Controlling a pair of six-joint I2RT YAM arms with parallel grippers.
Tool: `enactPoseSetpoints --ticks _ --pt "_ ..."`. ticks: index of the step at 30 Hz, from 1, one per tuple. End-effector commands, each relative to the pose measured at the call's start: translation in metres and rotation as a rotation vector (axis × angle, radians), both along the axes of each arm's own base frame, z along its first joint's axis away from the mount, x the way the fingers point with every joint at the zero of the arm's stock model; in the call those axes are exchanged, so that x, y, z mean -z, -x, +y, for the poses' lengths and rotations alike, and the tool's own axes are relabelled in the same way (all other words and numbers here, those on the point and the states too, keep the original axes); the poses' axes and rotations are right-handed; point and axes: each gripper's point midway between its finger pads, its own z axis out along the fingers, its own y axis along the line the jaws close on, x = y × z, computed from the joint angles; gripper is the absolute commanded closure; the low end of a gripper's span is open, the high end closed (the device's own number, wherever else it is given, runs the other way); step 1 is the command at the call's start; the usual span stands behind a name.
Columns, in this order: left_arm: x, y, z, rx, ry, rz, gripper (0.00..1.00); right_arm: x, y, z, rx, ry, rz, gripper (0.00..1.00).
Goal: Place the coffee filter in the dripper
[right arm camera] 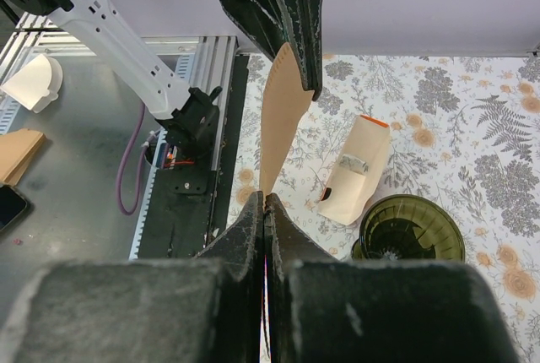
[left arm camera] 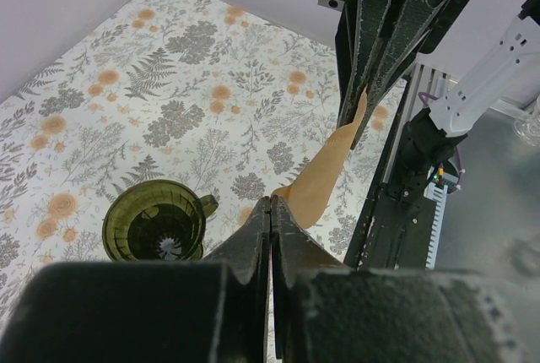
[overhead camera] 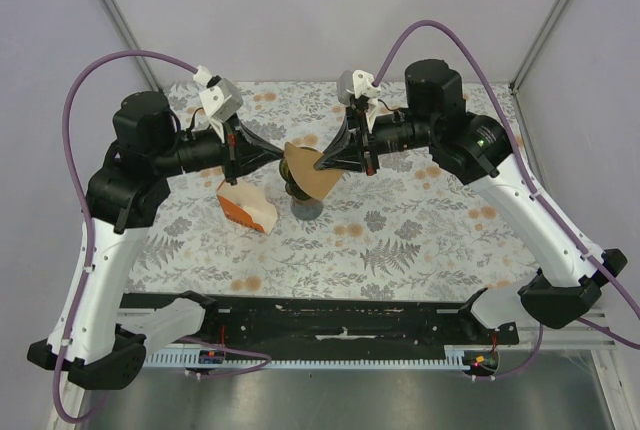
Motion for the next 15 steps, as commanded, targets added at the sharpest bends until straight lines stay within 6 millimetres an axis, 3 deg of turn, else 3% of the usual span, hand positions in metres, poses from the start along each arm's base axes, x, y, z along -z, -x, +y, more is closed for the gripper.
enactPoseSetpoints --ticks 1,5,15 --pt "-0.013 0.010 -0.006 0.064 0.019 -0.055 0.98 -0.010 0.003 0.002 -0.025 -0.028 -0.023 1.00" --pt "-0.012 0.012 -0.006 0.072 0.017 -0.057 0.97 -0.009 0.003 0.001 -0.023 -0.027 -0.027 1.00" --pt "-0.008 0.038 -0.008 0.187 0.016 -0.051 0.87 -0.005 -0.008 0.002 0.026 -0.012 -0.029 1.00"
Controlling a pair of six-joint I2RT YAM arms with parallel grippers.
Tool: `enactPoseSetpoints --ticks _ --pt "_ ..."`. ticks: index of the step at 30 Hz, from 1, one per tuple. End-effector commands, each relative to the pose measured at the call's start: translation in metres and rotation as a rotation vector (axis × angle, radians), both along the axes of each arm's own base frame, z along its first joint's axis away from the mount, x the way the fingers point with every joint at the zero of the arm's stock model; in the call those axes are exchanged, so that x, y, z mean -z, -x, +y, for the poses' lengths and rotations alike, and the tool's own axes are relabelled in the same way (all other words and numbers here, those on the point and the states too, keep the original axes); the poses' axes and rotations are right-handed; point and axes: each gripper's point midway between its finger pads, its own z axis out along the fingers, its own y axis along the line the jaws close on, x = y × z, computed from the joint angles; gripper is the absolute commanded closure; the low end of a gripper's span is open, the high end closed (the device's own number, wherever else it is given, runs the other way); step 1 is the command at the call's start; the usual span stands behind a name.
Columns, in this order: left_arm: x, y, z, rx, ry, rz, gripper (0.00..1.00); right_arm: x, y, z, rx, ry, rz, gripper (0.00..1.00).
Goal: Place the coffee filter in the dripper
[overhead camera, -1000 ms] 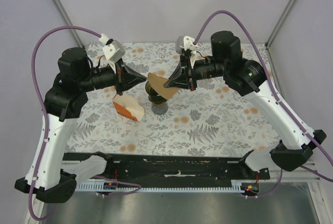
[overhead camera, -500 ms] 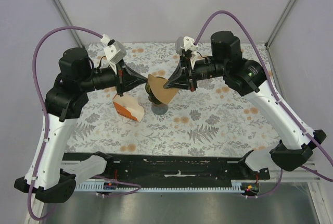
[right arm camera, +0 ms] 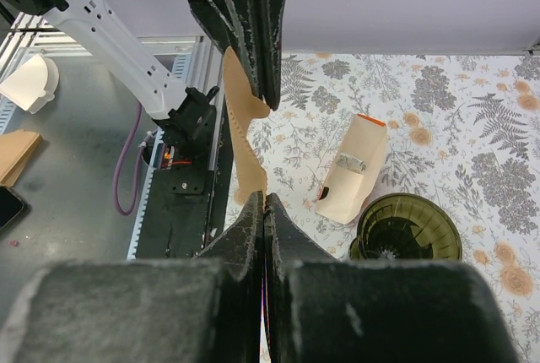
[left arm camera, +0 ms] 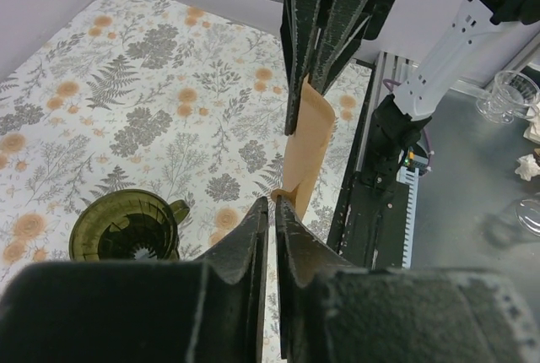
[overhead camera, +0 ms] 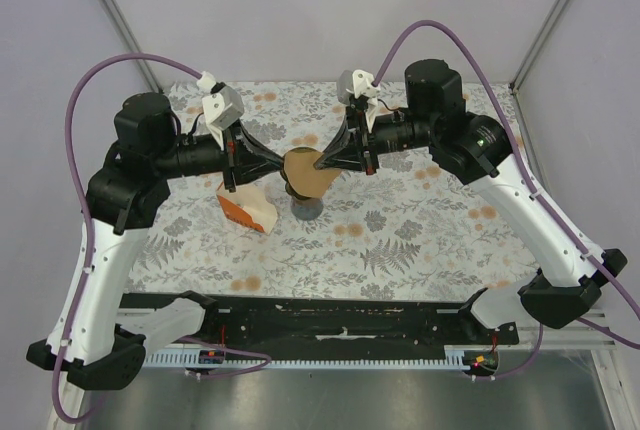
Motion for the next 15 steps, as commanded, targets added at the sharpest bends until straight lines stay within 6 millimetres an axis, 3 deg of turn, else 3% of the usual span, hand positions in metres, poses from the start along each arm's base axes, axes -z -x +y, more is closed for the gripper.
enactPoseSetpoints --ticks 1,11,15 --pt "-0.0092 0.0227 -0.0003 0.090 0.013 -0.056 0.86 -0.0059 -0.0075 0.0021 0.025 -0.012 -0.026 1.00" --pt "-0.0075 0.0266 0.0001 0.104 0.009 -0.051 0.83 -0.0038 -0.0112 0.0038 0.037 -0.003 -0.012 1.00" --pt "-0.0060 0.0190 0.0020 0.062 -0.001 -0.053 0.83 -0.0059 -0.0101 0.0048 0.027 -0.007 -0.007 1.00"
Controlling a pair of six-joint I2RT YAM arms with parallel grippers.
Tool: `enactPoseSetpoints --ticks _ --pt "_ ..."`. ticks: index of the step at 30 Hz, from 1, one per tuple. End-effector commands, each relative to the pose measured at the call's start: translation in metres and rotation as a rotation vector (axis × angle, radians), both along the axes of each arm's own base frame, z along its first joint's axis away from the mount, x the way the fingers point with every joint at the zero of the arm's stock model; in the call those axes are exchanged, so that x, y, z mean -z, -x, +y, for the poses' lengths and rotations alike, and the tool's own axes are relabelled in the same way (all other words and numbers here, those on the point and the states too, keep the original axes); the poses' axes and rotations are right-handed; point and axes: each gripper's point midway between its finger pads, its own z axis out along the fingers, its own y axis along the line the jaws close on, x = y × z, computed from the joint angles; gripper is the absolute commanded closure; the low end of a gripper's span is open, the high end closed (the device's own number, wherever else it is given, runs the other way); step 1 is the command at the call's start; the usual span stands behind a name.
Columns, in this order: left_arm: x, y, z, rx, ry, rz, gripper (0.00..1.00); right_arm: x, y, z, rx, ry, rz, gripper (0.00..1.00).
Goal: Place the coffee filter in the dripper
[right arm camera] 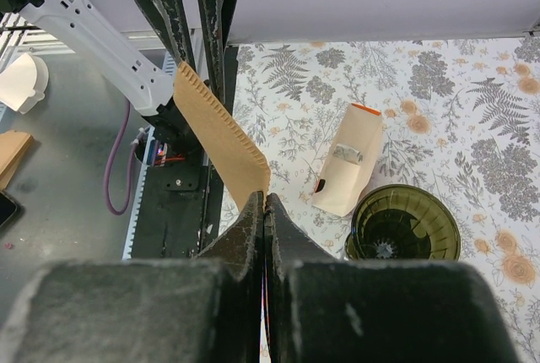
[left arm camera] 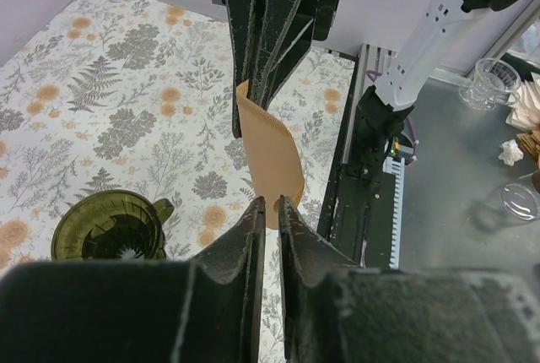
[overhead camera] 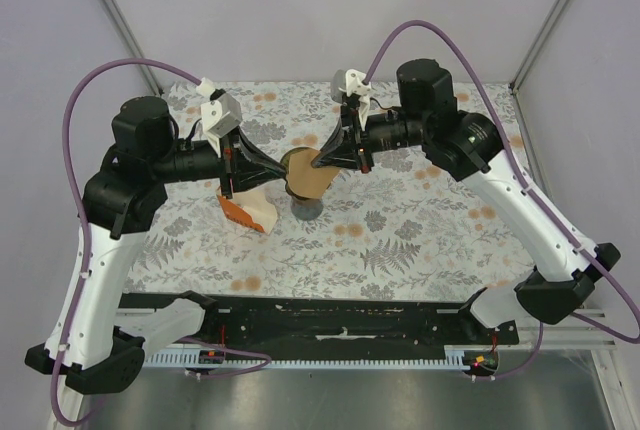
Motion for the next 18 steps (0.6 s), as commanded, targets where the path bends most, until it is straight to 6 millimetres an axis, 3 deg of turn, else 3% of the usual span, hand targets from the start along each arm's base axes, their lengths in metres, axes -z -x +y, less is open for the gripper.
enactPoseSetpoints --ticks 1,7,13,18 --pt "-0.007 0.000 0.002 -0.013 -0.001 -0.054 0.83 -0.016 0.000 0.000 0.000 -0.030 -0.021 1.00" --pt "-0.005 -0.003 0.003 -0.026 -0.010 -0.059 0.84 -0.017 0.001 0.000 -0.001 -0.034 -0.024 1.00" --pt "0.004 0.009 0.005 0.032 -0.044 -0.082 0.71 -0.015 -0.002 0.000 0.010 -0.026 -0.027 1.00" --pt "0.003 0.007 0.005 0.029 -0.047 -0.090 0.71 -0.015 -0.001 0.000 0.009 -0.023 -0.025 1.00"
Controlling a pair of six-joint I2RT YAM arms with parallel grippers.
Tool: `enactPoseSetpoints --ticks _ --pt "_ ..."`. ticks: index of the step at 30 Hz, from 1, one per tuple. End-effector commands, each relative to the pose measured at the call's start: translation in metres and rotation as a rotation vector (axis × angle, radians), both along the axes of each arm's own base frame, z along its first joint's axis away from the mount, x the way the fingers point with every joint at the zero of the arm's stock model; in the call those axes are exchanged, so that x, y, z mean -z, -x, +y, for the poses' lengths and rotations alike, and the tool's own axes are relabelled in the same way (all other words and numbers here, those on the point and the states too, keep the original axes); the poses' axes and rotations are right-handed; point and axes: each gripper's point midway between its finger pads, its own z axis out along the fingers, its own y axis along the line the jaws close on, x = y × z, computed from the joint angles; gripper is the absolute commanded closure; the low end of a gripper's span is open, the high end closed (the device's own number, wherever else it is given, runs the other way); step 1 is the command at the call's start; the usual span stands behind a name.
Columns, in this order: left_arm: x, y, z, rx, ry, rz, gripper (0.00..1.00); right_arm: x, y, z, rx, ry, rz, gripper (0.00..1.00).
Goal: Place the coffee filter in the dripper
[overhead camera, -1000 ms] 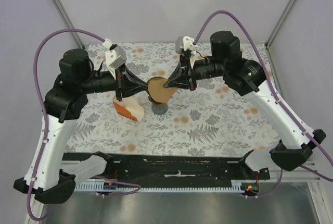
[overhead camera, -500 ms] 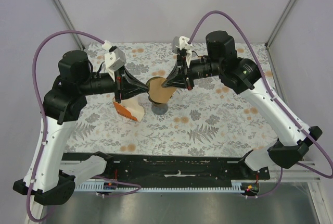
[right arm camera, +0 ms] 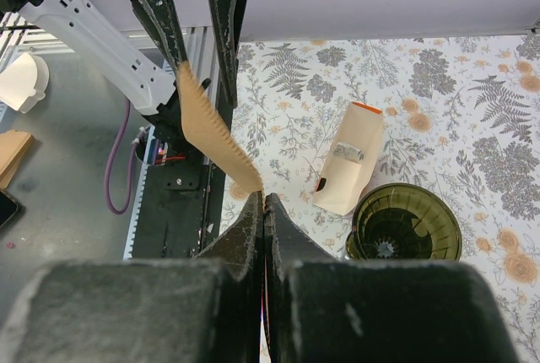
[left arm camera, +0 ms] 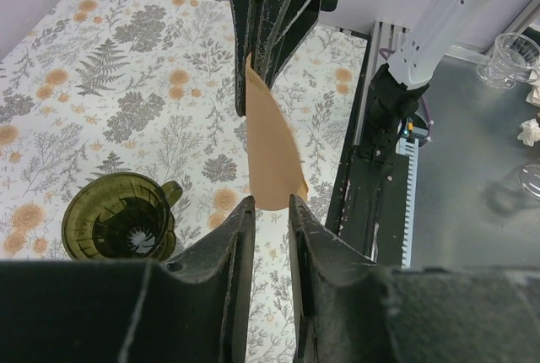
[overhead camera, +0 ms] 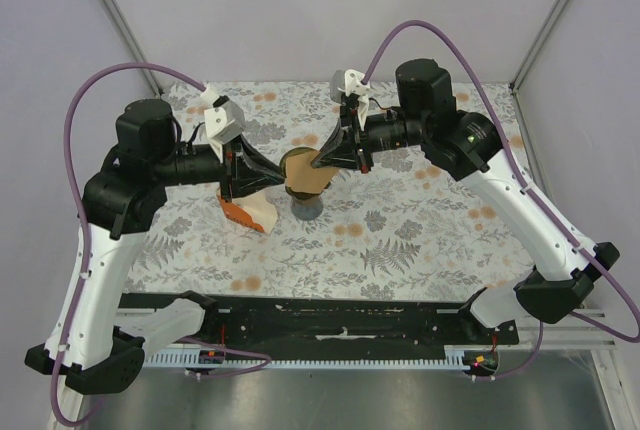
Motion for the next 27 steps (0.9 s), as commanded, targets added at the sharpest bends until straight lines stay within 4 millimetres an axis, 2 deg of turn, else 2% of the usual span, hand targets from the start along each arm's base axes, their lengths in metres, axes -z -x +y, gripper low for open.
enactPoseSetpoints --ticks 1,5,11,14,18,22,27 --pt "-0.009 0.008 0.001 0.037 0.000 -0.071 0.72 -0.017 0.000 -0.001 0.008 -0.029 -0.035 1.00" --pt "-0.012 0.012 0.003 0.050 -0.012 -0.095 0.72 -0.014 -0.001 -0.002 0.015 -0.018 -0.035 1.00" --pt "-0.005 0.009 0.010 0.050 -0.084 -0.170 0.62 -0.013 -0.001 -0.003 0.013 -0.012 -0.036 1.00" --pt "-0.007 0.007 0.008 0.056 -0.075 -0.168 0.61 -0.013 0.001 -0.003 0.000 -0.012 -0.036 1.00" --pt "-0.011 -0.008 0.009 -0.005 -0.086 -0.179 0.68 -0.013 0.003 -0.004 -0.003 -0.012 -0.034 1.00" --pt "-0.012 -0.013 0.009 -0.016 -0.088 -0.188 0.80 -0.012 0.002 -0.004 -0.002 -0.010 -0.035 1.00" --pt "-0.008 -0.014 0.008 -0.017 -0.091 -0.173 0.84 -0.012 0.003 -0.003 -0.005 -0.010 -0.036 1.00"
